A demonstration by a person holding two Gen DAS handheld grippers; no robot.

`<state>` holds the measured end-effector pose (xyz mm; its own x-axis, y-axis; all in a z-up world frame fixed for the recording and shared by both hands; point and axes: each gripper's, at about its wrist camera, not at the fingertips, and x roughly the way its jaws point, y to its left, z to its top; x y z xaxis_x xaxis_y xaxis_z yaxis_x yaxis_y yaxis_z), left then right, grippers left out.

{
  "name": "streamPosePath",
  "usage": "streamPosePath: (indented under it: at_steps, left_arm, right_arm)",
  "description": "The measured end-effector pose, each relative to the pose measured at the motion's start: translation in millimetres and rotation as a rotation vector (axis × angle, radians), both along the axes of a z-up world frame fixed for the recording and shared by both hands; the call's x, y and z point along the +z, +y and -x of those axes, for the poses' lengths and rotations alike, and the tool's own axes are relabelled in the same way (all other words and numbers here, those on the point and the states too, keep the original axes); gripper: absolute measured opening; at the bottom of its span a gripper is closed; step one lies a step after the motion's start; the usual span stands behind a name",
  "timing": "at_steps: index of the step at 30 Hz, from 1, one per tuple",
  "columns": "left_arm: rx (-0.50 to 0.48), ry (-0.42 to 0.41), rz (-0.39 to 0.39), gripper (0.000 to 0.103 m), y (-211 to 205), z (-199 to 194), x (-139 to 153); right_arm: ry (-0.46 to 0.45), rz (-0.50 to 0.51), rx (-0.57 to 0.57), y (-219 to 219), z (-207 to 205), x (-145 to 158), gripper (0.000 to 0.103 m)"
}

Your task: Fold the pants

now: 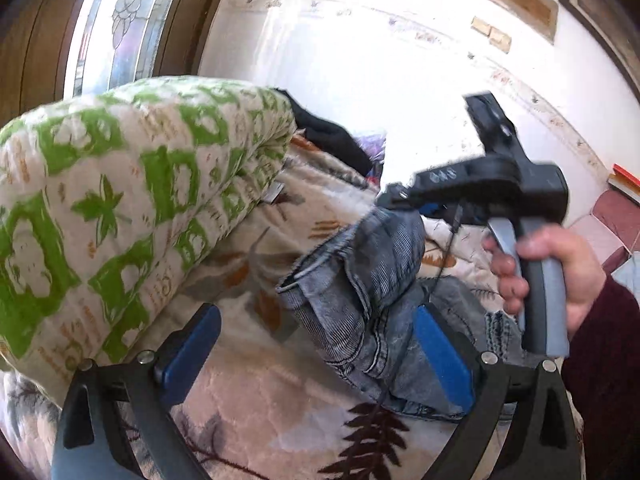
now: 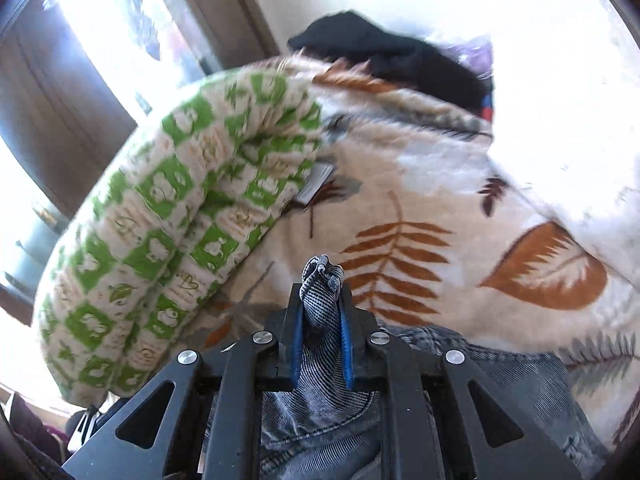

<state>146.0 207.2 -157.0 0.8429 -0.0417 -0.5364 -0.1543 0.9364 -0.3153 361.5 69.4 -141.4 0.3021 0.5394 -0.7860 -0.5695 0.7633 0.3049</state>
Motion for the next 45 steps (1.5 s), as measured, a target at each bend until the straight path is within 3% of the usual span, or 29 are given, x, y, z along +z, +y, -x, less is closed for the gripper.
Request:
streamPosePath:
  at_steps: [9, 14, 22, 31, 35, 39, 43, 45]
  left_arm:
    - [-0.12, -0.064, -0.02, 0.099, -23, -13, 10]
    - [-0.244, -0.079, -0.022, 0.099, -45, -19, 14]
    - [-0.325, -0.055, 0.003, 0.099, -68, -40, 21]
    - [-0.481, -0.032, -0.151, 0.099, -150, -71, 27]
    - [-0.574, 0.045, -0.207, 0.099, -187, -83, 10]
    - [-0.645, 0.063, -0.247, 0.099, -216, -77, 0]
    - [-0.687, 0.098, -0.299, 0.099, -246, -79, -13]
    - [-0.71, 0.148, -0.319, 0.099, -261, -85, -24]
  right_arm:
    - [-0.035, -0.101, -0.167, -95, 22, 22, 0.013]
    - [-0.041, -0.126, -0.275, -154, 29, 25, 0.013]
    - [-0.031, -0.153, -0.447, -257, 39, 20, 0.013]
    - [0.029, -0.212, -0.559, -334, 72, -9, 0.013]
    - [0.011, -0.25, -0.576, -350, 77, 1, 0.013]
    - [-0.022, -0.274, -0.603, -369, 77, 10, 0.013]
    - [0.031, -0.247, -0.625, -386, 66, -17, 0.014]
    - [0.083, -0.23, -0.647, -390, 61, -40, 0.02]
